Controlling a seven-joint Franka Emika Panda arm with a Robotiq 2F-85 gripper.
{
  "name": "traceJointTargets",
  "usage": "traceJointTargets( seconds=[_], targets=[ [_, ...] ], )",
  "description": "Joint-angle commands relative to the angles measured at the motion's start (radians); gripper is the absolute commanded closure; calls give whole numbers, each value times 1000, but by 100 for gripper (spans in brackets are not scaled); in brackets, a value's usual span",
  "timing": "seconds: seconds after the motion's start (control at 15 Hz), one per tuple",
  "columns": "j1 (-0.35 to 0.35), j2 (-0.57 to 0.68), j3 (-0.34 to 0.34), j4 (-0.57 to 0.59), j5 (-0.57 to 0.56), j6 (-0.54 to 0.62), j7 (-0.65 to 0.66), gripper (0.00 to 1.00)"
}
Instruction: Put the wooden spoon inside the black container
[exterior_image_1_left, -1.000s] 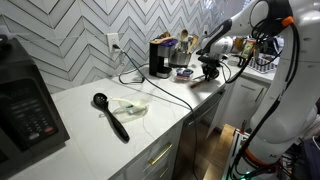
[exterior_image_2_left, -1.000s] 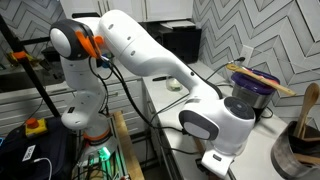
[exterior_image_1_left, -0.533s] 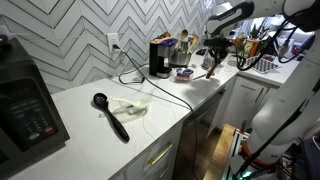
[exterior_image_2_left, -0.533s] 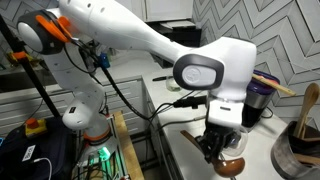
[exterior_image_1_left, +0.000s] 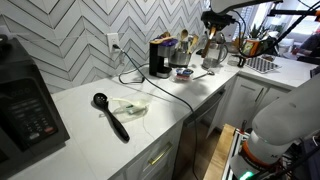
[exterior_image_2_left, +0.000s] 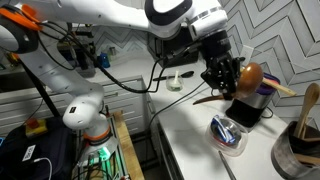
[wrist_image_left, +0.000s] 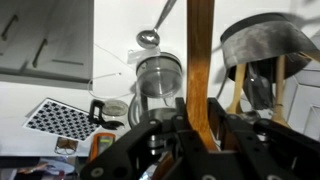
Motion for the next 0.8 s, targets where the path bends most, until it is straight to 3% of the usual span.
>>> traceJointTargets(
  seconds=[0.0, 0.07, 0.13, 0.33, 0.4, 0.53, 0.73],
  targets=[
    [-18, 17, 2, -27, -96, 232, 8, 93],
    [-6, 37, -26, -25, -120, 320, 67, 93],
    [-14, 10, 11, -8, -61, 200, 9, 74],
    [-18, 44, -8, -12, -86, 298, 34, 74],
    [-18, 47, -9, -12, -87, 302, 36, 93],
    [-57, 67, 5, -22, -185, 465, 187, 93],
    [-89, 148, -10, 39, -275, 686, 248, 93]
  ],
)
